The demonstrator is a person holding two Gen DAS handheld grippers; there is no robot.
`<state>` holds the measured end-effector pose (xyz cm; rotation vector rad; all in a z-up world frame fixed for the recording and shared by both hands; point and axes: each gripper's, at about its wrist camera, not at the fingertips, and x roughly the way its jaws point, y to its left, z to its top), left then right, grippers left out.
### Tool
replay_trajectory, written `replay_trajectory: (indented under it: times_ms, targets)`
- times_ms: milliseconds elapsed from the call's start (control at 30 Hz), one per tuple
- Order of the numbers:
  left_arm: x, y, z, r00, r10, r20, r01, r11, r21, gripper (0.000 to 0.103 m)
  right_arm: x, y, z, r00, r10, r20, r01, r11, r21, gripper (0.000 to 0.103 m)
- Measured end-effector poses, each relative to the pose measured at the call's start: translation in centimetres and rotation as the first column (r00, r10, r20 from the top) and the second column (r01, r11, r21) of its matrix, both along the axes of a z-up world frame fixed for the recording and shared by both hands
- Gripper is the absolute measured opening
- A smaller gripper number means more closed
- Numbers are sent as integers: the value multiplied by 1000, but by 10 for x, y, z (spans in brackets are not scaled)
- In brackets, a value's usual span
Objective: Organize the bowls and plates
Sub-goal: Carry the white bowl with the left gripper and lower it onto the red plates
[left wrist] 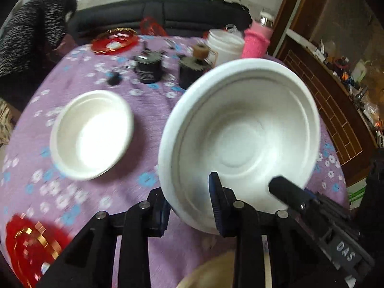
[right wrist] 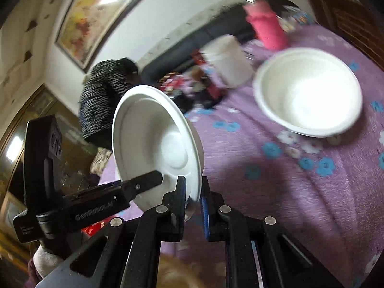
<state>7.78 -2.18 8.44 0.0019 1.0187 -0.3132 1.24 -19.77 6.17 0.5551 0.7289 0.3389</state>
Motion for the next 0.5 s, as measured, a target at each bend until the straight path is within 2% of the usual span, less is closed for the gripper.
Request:
replay_trajectory:
  times_ms: [100, 267, 500]
  targets:
    - [-27, 28, 18, 999, 21, 29, -20, 999, -36, 29, -15, 28, 22, 996, 62, 66, -58, 997, -54, 13]
    - [-72, 80, 37, 992, 82, 101, -77, 996, -47, 29, -38, 73, 40, 988, 131, 79, -125, 989, -84, 13]
    - [-106, 161, 30, 979, 194, 59, -183, 970, -158, 29, -56, 148, 49, 972, 229, 57, -216, 961, -175, 13]
